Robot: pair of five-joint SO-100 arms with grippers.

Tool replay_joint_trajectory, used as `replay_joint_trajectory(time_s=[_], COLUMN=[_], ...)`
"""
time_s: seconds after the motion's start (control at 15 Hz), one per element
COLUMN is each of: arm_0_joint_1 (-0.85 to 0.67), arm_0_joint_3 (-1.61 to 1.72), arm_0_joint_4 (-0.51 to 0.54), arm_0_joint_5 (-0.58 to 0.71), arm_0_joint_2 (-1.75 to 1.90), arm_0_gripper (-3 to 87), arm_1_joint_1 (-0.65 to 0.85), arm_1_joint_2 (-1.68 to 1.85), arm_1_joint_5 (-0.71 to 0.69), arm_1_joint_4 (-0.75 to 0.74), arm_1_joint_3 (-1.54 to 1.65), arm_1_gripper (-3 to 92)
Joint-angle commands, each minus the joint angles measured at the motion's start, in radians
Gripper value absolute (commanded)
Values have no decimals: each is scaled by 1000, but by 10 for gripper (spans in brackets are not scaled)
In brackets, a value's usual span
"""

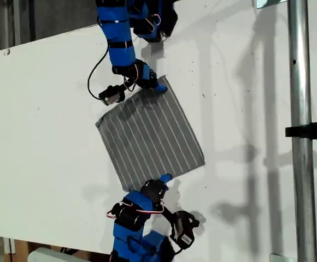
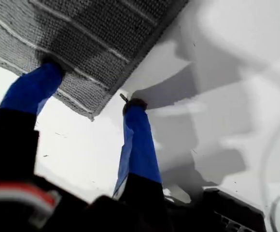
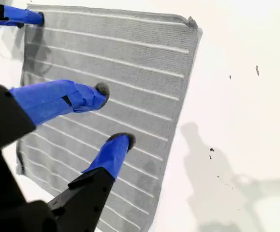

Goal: Grasp corners of a towel and fold twice.

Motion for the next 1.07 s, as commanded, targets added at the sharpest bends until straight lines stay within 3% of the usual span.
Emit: replay_joint_trajectory(time_s=[0.0, 0.07, 0.2, 0.6, 0.73, 0.8, 1.0], arm_0_joint_1=[-9, -11, -12, -26, -32, -26, -15], arm_0_joint_3=[-26, -25, -21, -75, -83, -94, -100], arm_0_joint_4=[8, 8, 8, -11, -80, -112, -215], arm_0_joint_5=[-8, -9, -14, 12, 58, 74, 219], arm_0_joint_2=[17, 17, 17, 14, -25, -63, -121], arm_0_gripper=[136, 134, 134, 130, 219, 338, 412], arm_1_joint_1=[-18, -23, -46, -55, -40, -35, -32], arm_1_joint_2=[-38, -57, -77, -121, -121, -121, -126], arm_1_joint_5=[-14, -6, -6, 11, 9, 5, 5], arm_1_joint_4=[-20, -15, -18, -31, -38, -38, -38], arm_1_joint_3=[-81, -94, -120, -166, -166, -167, -167], arm_1_gripper=[170, 38, -2, -2, -2, -2, -2])
